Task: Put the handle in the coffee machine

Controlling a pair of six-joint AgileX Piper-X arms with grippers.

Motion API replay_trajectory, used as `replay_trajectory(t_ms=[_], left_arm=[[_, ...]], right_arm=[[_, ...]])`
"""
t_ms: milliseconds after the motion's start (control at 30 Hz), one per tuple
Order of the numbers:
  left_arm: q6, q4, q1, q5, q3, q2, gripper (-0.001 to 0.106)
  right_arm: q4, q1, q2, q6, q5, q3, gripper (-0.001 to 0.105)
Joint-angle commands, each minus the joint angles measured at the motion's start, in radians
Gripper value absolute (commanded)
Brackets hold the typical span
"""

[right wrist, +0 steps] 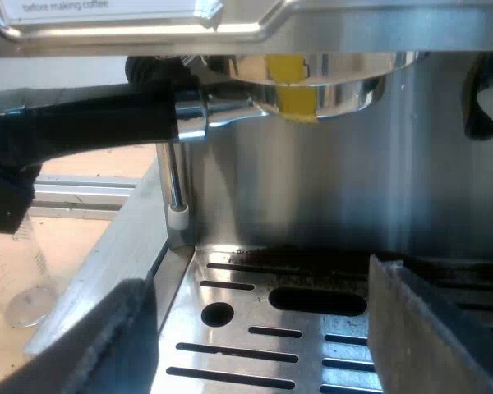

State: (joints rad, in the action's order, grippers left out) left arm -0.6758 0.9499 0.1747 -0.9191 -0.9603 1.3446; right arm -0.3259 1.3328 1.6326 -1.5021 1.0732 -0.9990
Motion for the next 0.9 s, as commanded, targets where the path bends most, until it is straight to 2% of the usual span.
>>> replay_trajectory(t_ms=[33, 133, 300, 467, 500, 667, 733, 900], left_arm=[[0.008, 0.015, 0.0, -0.096, -0.017, -0.034, 0.0], [0.008, 0.029, 0.0, -0.117, -0.017, -0.037, 0.0], [0.008, 0.038, 0.0, -0.119, -0.017, -0.037, 0.0], [0.004, 0.042, 0.0, -0.119, -0.017, -0.037, 0.0], [0.004, 0.042, 0.0, -0.119, -0.017, -0.037, 0.0], [0.004, 0.042, 0.0, -0.113, -0.017, -0.037, 0.0], [0.002, 0.042, 0.0, -0.113, -0.017, -0.037, 0.0], [0.002, 0.05, 0.0, -0.113, -0.017, -0.037, 0.0]], right_arm=[[0.007, -0.007, 0.0, -0.005, 0.015, -0.001, 0.057], [0.015, -0.026, 0.005, -0.005, 0.01, 0.002, 0.057], [0.016, -0.093, 0.035, -0.005, -0.074, 0.001, 0.057], [-0.044, -0.166, 0.088, -0.007, -0.161, 0.001, 0.038], [-0.055, -0.169, 0.095, -0.014, -0.161, 0.001, 0.037], [-0.268, -0.202, 0.171, -0.172, -0.191, 0.001, 0.036], [-0.342, -0.212, 0.197, -0.203, -0.216, 0.001, 0.036], [-0.496, -0.229, 0.264, -0.247, -0.196, 0.001, 0.036]])
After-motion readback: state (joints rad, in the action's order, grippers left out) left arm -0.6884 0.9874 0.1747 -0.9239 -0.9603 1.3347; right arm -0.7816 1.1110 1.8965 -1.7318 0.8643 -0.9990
